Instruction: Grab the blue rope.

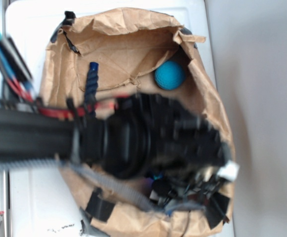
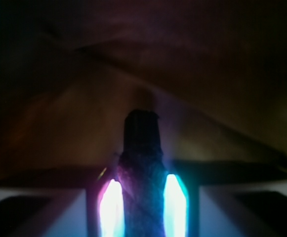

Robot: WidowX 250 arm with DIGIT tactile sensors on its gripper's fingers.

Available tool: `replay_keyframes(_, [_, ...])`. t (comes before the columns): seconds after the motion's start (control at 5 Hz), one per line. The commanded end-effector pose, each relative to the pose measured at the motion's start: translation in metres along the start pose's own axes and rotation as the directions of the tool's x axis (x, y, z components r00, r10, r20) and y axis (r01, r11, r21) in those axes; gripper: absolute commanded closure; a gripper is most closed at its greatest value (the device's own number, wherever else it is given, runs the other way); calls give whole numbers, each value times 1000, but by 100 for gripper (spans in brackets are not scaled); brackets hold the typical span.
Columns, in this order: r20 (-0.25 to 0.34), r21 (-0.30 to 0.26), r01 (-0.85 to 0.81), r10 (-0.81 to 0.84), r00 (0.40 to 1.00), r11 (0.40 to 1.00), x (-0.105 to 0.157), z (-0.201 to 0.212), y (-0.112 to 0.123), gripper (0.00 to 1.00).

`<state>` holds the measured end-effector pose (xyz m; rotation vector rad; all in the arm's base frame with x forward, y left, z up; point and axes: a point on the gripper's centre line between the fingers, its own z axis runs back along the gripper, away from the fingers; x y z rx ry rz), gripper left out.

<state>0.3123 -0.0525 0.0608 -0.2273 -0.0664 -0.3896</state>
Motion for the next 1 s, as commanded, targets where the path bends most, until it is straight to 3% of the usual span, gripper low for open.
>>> replay_keyframes(0.0, [120,-67,45,-37,992,997,-3,92,4,100])
replay_keyframes(0.2, [185,-55,29,-18,983,998,-12,115,1,100])
replay_keyframes(0.4, [184,-11,-72,73,980,997,-22,133,6,100])
replay_keyframes(0.6, [126,71,-166,156,980,984,-37,137,13,100])
replay_keyframes(0.8, [143,74,-125,114,983,989,-54,133,19,100])
